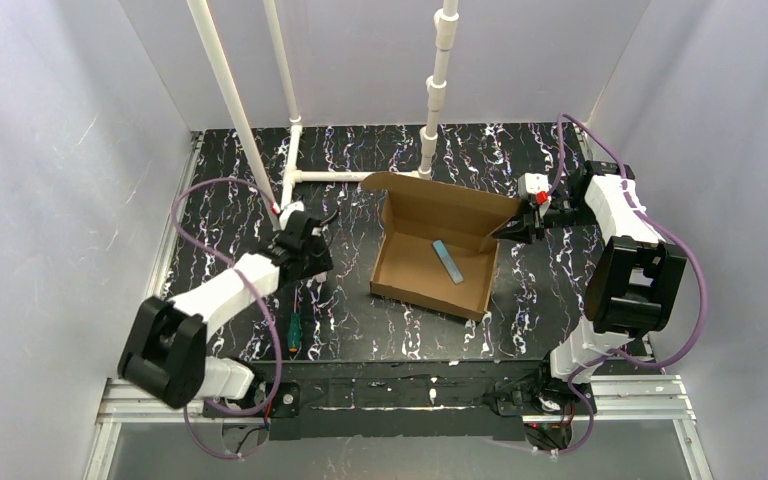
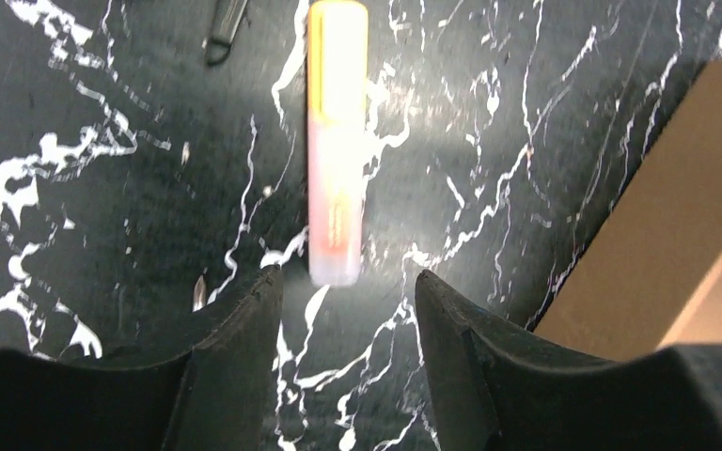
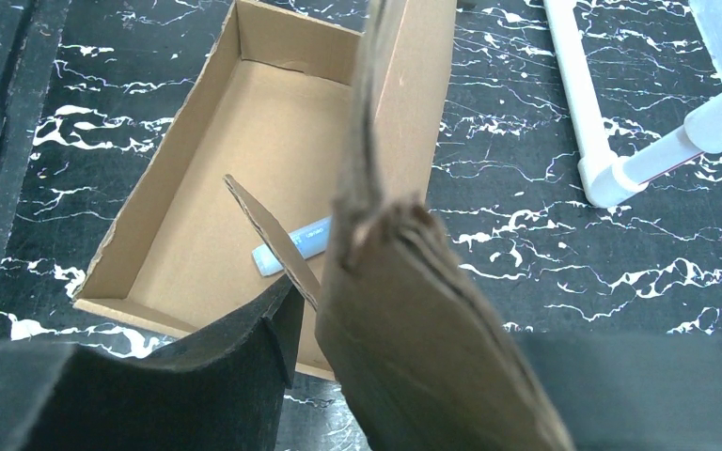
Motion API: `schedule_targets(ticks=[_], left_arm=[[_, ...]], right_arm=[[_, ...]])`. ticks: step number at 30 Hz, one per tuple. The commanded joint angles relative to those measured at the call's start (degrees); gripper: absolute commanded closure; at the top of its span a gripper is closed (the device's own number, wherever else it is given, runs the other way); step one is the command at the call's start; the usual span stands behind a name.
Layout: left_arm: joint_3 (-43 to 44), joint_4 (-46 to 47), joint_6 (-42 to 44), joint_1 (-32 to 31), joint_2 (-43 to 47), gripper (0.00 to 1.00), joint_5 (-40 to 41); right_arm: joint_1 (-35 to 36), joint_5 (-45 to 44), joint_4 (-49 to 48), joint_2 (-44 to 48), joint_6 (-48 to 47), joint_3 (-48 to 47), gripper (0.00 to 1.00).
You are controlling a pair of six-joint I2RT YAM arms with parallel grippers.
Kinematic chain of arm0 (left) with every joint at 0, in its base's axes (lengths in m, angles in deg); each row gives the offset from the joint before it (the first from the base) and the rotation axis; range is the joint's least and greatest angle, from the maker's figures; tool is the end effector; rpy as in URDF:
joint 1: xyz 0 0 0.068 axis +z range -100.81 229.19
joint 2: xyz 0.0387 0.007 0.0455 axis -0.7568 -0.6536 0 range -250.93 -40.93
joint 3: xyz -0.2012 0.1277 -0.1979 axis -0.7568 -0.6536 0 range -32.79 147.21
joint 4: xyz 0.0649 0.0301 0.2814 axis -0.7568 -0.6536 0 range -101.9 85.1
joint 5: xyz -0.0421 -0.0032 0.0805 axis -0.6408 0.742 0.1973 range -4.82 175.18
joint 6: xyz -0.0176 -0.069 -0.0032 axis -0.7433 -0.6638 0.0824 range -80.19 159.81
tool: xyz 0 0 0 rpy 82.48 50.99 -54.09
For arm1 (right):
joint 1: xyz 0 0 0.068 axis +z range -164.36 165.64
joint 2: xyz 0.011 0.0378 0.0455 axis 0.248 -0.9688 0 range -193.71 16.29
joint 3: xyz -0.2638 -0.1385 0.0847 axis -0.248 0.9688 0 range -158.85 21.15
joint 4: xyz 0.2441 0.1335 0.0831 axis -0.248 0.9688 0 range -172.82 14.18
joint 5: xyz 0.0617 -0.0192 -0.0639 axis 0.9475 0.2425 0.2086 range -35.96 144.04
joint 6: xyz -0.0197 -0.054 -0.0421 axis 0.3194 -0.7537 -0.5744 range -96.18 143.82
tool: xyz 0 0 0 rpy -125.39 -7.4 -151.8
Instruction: Fold the paper box
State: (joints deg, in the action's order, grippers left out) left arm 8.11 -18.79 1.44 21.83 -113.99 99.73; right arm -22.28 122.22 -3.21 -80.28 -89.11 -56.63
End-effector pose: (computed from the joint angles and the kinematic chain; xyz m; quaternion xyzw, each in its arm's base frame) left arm 0.2624 -0.1193 0.2124 -0.1355 0.9111 -0.1028 0.3755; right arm 0.3252 0.0097 0.2868 -0.6302 0.5353 0.3286 0.4563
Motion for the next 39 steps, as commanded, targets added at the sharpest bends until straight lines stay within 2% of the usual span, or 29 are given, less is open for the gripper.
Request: schedule_targets(ticks=[1,4,12,18,20,22,24,25,29,31,33,36,39], left_arm=[[8.2,-7.2,0.89,0.86,-8.48,0.49,3.02],[10.12,-7.72,0.41,1.13,-12.23,0.53,3.22],[13.48,-7.24,1.21,2.16,-19.11,0.54,2.21],[14.12,-6.41,0.9,3.28,-24.24,0.6,-0.26],[13.99,-6.18,0.84,3.52,-24.93,0.65,-0.5],[13.83,-6.11,1.07,3.52,-24.42,0.81,-0.97],[13.39,-6.23,1.18,3.54,-22.03,0.96,-2.41],[12.75,-6.17,1.15,3.47,-19.87,1.0,-3.41],[7.55,-4.63,0.79,2.9,-7.93,1.0,-9.41],[2.33,-2.72,-0.24,2.11,-0.97,1.0,-13.65],[-3.53,2.35,-0.98,1.59,7.86,1.0,-23.62],[-13.66,17.42,-5.61,0.16,18.54,1.0,-34.02],[-17.14,24.1,-8.06,-3.61,24.13,1.0,-36.34]], right_arm=[[-0.25,2.18,1.6,0.53,-0.86,0.25,0.91],[-0.32,2.11,1.6,0.6,-0.83,0.26,0.91],[-0.28,2.15,1.6,0.6,-0.89,0.35,0.91],[-0.26,2.14,1.6,0.6,-0.91,0.35,0.91],[-0.26,2.14,1.6,0.6,-0.83,0.35,0.91],[-0.27,2.06,1.6,0.52,-0.87,0.42,0.91],[-0.26,2.06,1.6,0.44,-0.93,0.43,0.91],[-0.27,2.09,1.6,0.43,-0.91,0.41,0.91],[-0.25,1.99,1.6,0.18,-0.94,0.36,0.91],[-0.25,1.98,1.6,0.11,-1.03,0.38,0.91],[-0.26,1.87,1.6,0.02,-1.09,0.44,0.91],[-0.31,1.77,1.6,-0.17,-1.09,0.36,0.91],[-0.26,1.72,1.6,-0.36,-1.16,0.35,0.91]])
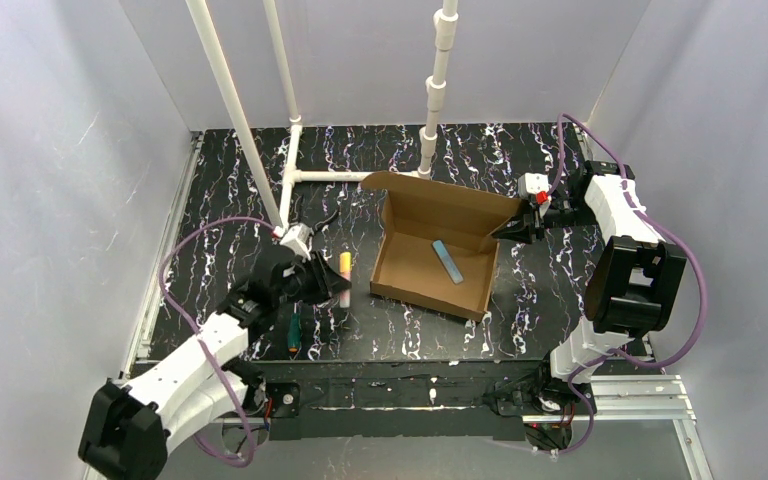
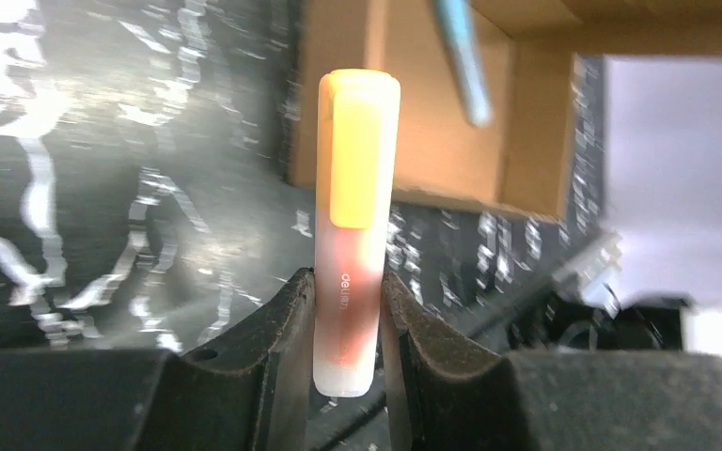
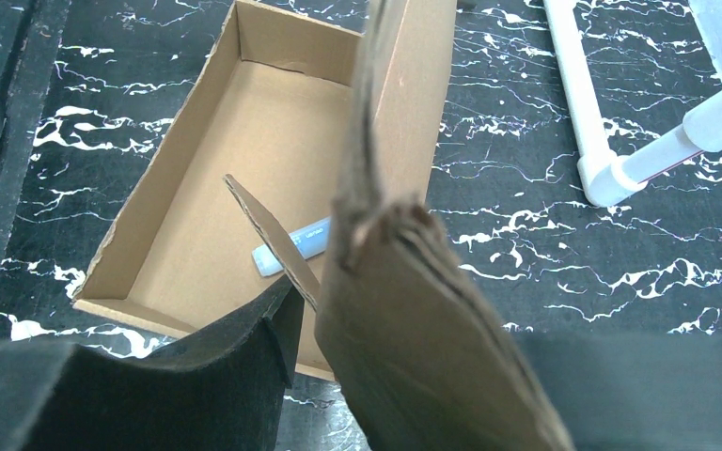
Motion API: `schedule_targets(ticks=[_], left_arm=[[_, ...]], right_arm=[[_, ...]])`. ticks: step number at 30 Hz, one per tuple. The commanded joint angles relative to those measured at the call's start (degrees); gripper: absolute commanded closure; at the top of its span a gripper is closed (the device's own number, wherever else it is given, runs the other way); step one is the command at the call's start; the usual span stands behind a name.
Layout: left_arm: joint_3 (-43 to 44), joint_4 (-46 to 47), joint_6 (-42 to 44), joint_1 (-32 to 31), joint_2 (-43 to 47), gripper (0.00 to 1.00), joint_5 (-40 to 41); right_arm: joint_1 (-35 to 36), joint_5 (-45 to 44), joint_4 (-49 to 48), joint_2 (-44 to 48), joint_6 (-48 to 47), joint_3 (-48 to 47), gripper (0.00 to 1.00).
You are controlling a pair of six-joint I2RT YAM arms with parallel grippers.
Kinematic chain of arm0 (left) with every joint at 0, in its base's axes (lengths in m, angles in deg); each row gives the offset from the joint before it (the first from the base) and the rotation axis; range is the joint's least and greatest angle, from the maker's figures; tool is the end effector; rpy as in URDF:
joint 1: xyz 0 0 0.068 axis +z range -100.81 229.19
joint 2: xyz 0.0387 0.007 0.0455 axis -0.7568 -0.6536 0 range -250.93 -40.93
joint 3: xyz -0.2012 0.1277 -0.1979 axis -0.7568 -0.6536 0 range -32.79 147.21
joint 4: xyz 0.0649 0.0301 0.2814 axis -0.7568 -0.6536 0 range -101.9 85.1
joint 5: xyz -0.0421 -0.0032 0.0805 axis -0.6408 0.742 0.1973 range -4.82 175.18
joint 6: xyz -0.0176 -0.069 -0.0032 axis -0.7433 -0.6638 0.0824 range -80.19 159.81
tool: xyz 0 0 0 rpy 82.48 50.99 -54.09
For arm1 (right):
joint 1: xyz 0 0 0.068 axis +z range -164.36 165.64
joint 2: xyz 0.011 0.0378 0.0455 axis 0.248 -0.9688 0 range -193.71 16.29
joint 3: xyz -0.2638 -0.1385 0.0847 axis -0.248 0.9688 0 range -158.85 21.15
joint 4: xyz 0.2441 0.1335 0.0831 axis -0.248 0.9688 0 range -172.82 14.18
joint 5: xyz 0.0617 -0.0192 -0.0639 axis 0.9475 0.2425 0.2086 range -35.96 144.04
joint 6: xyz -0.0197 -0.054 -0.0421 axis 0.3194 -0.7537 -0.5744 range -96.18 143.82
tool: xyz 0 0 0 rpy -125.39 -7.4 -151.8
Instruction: Fold the paper box
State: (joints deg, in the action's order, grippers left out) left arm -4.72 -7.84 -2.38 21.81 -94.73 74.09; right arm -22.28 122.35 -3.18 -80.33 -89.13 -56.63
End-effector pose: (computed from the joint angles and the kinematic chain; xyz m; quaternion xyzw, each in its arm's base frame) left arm 0.2001 -0.1165 0.2285 -0.0615 0.8553 -0.3579 0.3695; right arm 0.3254 0.0097 0.2867 -0.6295 0.5352 0.3295 0.4569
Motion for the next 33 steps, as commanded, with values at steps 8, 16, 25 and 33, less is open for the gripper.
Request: schedule_targets(ticks=[8,16,25,33], left_arm=[[-1.48,25.57,-12.6,-11.87,-0.13,1.0,-3.54],[2.26,34.51,-19.22,-15.47,-11.54,1.0,2.49],[5.85,35.42,-26.24,-17.28,-19.27,1.0,6.86],[10.72,35.29,-32.06,-19.44,-28.32,1.0,9.84]], right_arm=[[-0.27,1.68,1.58,-0.38,-0.89,0.27,0.91],[-0.28,1.93,1.65,-0.19,-0.73,0.43,0.91],[-0.26,2.04,1.67,-0.02,-0.74,0.43,0.91],[-0.25,2.17,1.69,0.15,-0.77,0.43,0.91]])
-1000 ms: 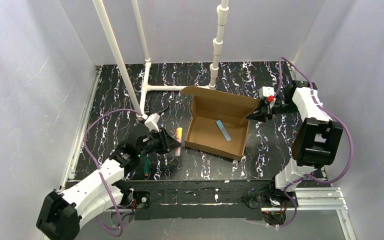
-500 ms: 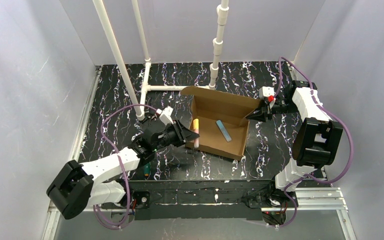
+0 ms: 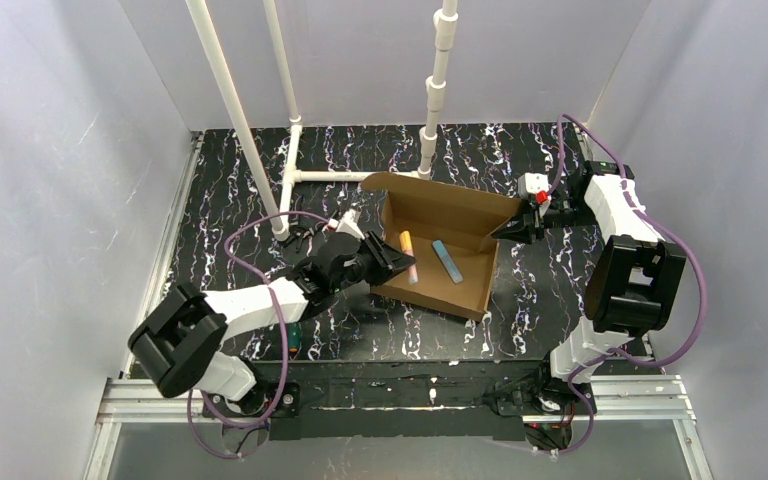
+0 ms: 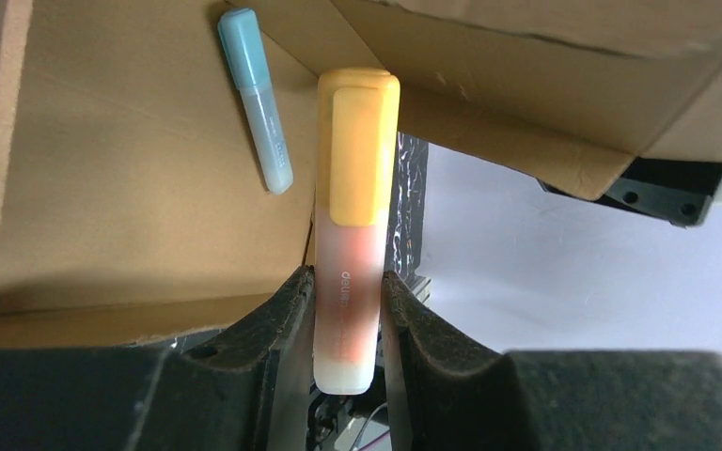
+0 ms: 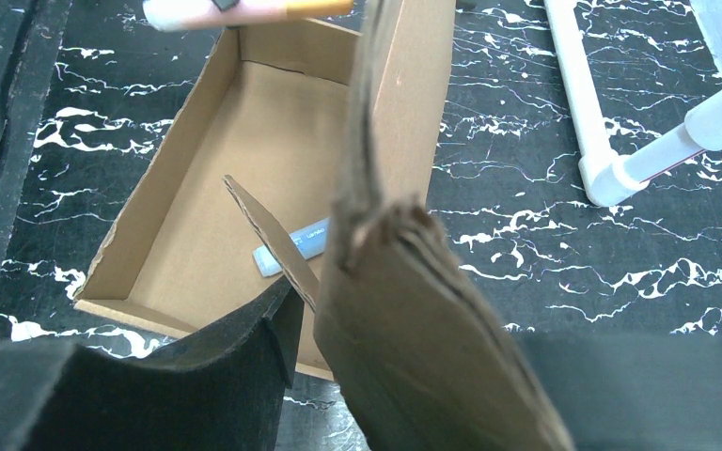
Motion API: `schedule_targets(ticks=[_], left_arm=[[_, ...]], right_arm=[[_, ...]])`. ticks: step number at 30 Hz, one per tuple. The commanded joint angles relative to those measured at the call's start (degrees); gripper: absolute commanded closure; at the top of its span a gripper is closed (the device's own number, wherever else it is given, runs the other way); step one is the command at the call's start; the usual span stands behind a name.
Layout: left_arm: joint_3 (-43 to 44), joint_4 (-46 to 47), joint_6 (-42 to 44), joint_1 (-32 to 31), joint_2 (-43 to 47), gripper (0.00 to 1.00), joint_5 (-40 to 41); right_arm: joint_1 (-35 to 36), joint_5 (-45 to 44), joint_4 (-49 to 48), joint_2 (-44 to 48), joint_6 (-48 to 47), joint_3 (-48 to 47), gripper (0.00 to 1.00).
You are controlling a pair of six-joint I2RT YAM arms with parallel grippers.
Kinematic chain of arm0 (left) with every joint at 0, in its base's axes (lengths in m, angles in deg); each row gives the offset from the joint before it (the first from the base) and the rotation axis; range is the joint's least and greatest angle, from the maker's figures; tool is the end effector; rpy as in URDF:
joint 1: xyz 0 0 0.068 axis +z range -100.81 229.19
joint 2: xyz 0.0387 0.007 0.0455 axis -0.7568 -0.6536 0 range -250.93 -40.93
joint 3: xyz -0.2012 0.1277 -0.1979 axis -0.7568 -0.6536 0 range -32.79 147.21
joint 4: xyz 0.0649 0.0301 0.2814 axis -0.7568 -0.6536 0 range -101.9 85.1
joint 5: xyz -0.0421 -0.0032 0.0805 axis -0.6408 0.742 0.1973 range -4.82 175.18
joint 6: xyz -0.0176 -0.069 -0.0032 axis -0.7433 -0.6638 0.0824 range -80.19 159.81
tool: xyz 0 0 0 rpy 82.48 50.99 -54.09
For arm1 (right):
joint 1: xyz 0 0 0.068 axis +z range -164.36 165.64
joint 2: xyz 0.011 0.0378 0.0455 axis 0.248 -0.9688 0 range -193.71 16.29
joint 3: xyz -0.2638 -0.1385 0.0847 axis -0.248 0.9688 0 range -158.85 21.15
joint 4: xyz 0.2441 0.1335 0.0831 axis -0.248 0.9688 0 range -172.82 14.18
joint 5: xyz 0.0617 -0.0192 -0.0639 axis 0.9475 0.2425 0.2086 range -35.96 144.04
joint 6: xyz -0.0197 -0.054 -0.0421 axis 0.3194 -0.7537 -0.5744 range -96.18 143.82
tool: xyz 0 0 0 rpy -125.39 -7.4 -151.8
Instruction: Fold the paper box
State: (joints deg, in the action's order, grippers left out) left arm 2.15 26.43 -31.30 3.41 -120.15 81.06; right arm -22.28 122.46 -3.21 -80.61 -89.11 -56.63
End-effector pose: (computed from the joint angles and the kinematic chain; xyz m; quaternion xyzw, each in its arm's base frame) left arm 0.2283 -0.2408 0.2310 -0.1496 0.7677 -0.5452 0.3018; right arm 0.3263 0.0096 0.2853 -0.6281 0.5359 0.3314 0.4566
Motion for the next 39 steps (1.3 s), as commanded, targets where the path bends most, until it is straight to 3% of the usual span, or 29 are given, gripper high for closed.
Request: schedule_targets(ticks=[1,2,4,10,12,17,20,24,27,28,31,33,39], left_arm=[[4.57,1.01,-3.52,-1.29,-4.0,1.0,3.18],[5.35,1.01,-3.82,-1.46,-5.23,0.99,3.31],[6.57,1.01,-4.01,-1.63,-7.04,0.8,4.21],[5.79,0.55,-0.17,-1.65,-6.44,0.4,8.56],[4.4,0.13,2.25,-1.63,-4.16,0.34,8.51],[-0.88,-2.86,14.46,-1.5,6.26,0.4,0.91],[-5.71,-9.95,25.37,-0.27,16.82,0.47,0.17],[-13.33,-13.27,32.71,9.58,30.19,0.5,-2.68],[-13.86,-12.65,34.24,16.77,34.65,0.51,-4.07],[-13.13,-12.16,34.38,18.33,33.99,0.55,-4.2],[-8.47,-10.46,34.19,21.07,26.48,0.8,-5.95],[-4.72,-8.72,33.46,21.9,20.42,0.87,-8.41],[3.43,-3.82,30.77,22.53,8.38,0.86,-13.63]], right_arm=[[-0.25,2.06,1.69,0.48,-0.73,0.43,0.91],[-0.25,2.01,1.69,0.49,-0.73,0.43,0.91],[-0.27,2.04,1.69,0.43,-0.75,0.44,0.91],[-0.25,2.03,1.68,0.55,-0.76,0.51,0.91],[-0.27,2.05,1.68,0.56,-0.75,0.52,0.91],[-0.3,1.89,1.69,0.57,-0.75,0.52,0.91],[-0.27,1.83,1.68,0.57,-0.78,0.6,0.91],[-0.26,1.72,1.69,0.79,-0.87,0.75,0.91],[-0.33,1.64,1.76,0.78,-0.67,0.61,0.91],[-0.26,1.59,1.74,0.71,-0.58,0.61,0.91],[-0.17,1.18,1.76,1.04,-0.5,0.82,0.91],[-0.25,0.73,1.69,1.46,-0.45,1.16,0.91],[-0.22,-0.08,1.69,2.39,-0.32,2.05,0.91]])
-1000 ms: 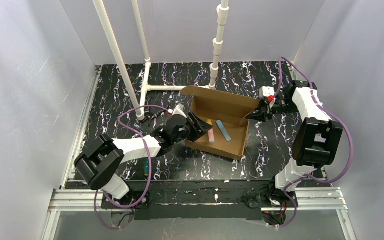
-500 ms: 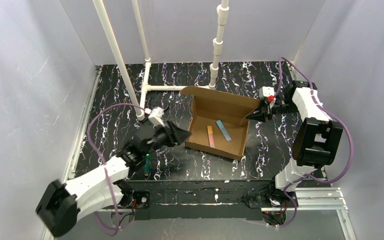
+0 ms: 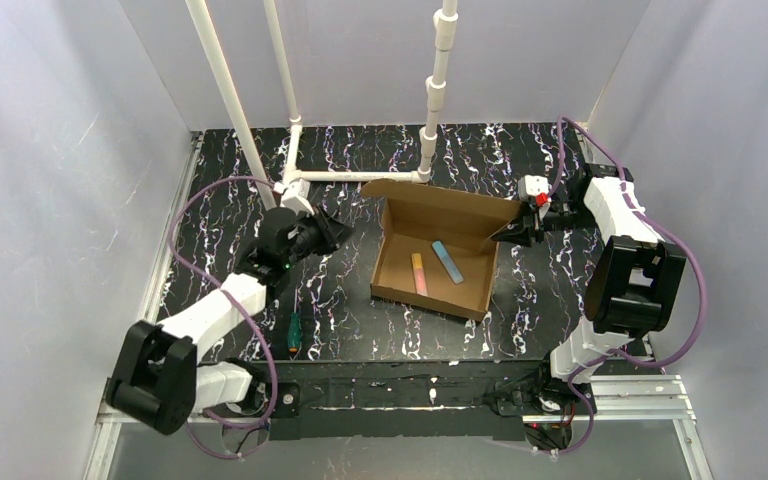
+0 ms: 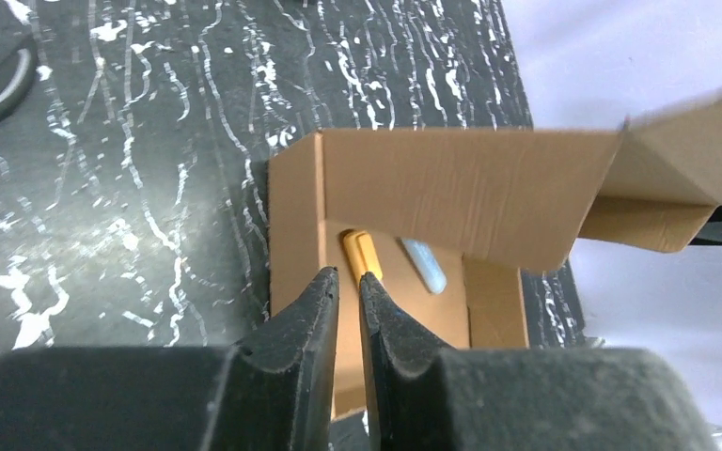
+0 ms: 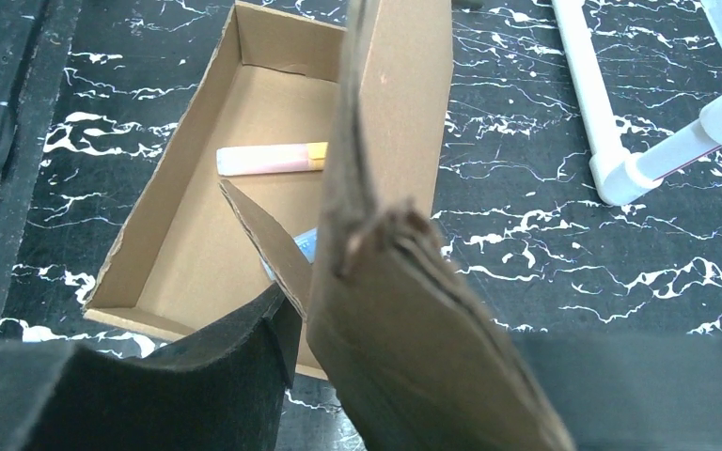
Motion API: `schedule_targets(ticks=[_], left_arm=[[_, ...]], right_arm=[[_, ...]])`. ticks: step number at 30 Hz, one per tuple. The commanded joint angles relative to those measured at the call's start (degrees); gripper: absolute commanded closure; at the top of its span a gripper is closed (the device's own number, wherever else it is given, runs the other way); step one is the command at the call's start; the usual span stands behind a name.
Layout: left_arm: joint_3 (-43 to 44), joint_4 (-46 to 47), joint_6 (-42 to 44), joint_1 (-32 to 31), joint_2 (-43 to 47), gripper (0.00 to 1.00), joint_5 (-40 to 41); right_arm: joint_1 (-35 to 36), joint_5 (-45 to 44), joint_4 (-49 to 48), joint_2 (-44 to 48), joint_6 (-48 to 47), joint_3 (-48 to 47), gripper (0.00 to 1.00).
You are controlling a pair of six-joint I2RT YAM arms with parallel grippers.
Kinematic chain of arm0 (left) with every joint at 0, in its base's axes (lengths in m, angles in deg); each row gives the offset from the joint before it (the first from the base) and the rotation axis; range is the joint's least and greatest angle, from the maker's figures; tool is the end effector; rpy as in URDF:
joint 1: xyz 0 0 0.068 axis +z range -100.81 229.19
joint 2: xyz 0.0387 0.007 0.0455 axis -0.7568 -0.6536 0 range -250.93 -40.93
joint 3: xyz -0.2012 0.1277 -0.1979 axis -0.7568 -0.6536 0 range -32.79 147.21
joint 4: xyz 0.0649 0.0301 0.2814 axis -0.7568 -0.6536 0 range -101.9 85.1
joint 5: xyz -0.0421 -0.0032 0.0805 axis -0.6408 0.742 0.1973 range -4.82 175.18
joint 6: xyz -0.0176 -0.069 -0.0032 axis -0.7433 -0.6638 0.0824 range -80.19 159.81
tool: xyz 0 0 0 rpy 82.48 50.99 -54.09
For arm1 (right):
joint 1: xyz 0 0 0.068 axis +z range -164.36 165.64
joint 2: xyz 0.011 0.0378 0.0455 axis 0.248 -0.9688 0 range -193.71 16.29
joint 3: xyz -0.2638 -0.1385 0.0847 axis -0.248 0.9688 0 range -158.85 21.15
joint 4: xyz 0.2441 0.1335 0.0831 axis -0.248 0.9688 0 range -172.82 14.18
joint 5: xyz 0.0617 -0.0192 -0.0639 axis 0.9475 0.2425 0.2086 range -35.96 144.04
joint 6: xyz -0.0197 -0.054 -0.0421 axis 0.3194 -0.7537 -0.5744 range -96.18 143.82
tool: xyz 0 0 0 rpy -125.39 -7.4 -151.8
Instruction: Fold the paper box
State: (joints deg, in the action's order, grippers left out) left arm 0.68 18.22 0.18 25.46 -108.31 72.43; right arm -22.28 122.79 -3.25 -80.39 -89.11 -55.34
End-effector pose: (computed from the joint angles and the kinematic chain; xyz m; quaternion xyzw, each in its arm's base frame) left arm 0.2647 -0.1306 0.2637 -0.0359 0.7681 -0.4055 0.4942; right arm 0.3228 0.0102 0.2808 -0.6231 0.5387 0.3387 0.4547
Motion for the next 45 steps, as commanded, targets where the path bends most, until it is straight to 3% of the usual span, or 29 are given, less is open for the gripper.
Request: schedule_targets(ticks=[1,8,19,32,45], left_arm=[[5.65,4.86,-1.33,0.52,-4.98,0.84,-5.68],[9.35,8.96,-7.68,0.37,-13.65,0.82,-12.45],[8.76,17.1,-13.77,-2.85,-20.8,0.8,-16.48],[3.29,17.32,-13.62,-2.92,-18.7,0.77,-17.19],[-3.67,17.36,-13.7,-2.82,-14.41,0.73,-16.33]], right_arm=[[-0.25,-0.53,1.73,2.2,-0.3,0.79,0.91],[-0.21,-1.01,1.73,2.45,-0.34,1.06,0.91],[-0.22,-2.11,1.73,2.44,-0.47,1.6,0.91],[-0.2,-7.31,1.73,6.5,-1.91,6.89,0.89],[-0.18,-12.14,1.64,11.82,-3.56,11.94,0.76]])
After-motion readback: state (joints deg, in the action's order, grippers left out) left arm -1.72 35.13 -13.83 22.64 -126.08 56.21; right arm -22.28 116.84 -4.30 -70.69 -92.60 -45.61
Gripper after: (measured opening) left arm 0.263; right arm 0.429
